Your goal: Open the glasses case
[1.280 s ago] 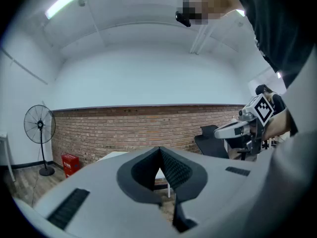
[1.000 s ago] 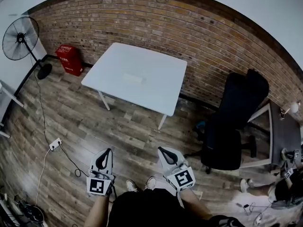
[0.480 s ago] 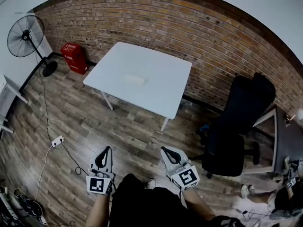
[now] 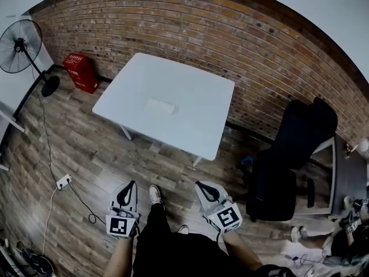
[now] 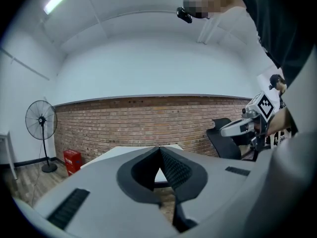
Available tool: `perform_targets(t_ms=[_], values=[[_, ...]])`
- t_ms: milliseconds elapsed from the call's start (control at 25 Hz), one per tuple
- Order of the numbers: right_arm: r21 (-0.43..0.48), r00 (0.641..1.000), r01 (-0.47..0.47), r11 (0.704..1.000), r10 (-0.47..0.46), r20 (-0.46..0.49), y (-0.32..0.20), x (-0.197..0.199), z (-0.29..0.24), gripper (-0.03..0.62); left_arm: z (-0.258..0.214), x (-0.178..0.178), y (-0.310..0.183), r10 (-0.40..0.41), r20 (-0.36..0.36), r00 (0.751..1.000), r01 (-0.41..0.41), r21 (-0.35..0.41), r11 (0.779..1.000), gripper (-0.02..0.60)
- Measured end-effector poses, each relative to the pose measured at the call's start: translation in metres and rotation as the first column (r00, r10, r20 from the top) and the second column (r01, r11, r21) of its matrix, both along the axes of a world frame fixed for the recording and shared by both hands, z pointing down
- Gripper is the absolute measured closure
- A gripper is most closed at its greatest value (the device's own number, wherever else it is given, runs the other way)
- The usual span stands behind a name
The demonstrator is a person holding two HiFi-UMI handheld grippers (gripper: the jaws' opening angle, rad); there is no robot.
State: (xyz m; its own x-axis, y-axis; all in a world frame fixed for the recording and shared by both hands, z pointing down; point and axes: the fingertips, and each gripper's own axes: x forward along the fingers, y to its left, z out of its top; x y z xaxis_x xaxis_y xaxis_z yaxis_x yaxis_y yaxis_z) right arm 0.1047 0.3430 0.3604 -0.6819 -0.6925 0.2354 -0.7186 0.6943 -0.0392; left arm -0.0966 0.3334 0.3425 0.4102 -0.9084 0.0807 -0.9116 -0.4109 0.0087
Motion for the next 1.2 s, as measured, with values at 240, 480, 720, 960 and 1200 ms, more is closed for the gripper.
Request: perform_targets(t_ms=[240,480,720,960,1200], values=[[-0.01,0.999,-0.025,1.0,0.024,-0.043,-0.095,-0.04,-0.009,0.588,-0.001,-0.035,-0.101,0.035,-0.035,0.999,-0.035,-0.003,0.999,0.58],[-0.008,0.997,-0.031,0.999,0.031,-0.068,-0.169,-0.089,-0.024,0.588,-0.004,-0.069,-0.179,0.088,-0.065,0.994,-0.089,-0.011,0.996,0.58],[-0.018,0.995,-0.062,0.998,0.061,-0.082,-0.207,-0.103,-0.027,0.589,-0.005,-0.075,-0.23,0.151,-0.074,0.986,-0.151,-0.003,0.988,0.58],[-0.024,0.993,-0.082,0.996,0.079,-0.082,-0.237,-0.091,-0.024,0.589,-0.001,-0.056,-0.262,0.186,-0.084,0.979,-0.188,-0.012,0.982,0.58],[-0.015,0.995,-0.066,0.998,0.064,-0.08,-0.268,-0.074,-0.021,0.589,-0.012,-0.045,-0.287,0.16,-0.061,0.985,-0.161,0.001,0.987,0.58]])
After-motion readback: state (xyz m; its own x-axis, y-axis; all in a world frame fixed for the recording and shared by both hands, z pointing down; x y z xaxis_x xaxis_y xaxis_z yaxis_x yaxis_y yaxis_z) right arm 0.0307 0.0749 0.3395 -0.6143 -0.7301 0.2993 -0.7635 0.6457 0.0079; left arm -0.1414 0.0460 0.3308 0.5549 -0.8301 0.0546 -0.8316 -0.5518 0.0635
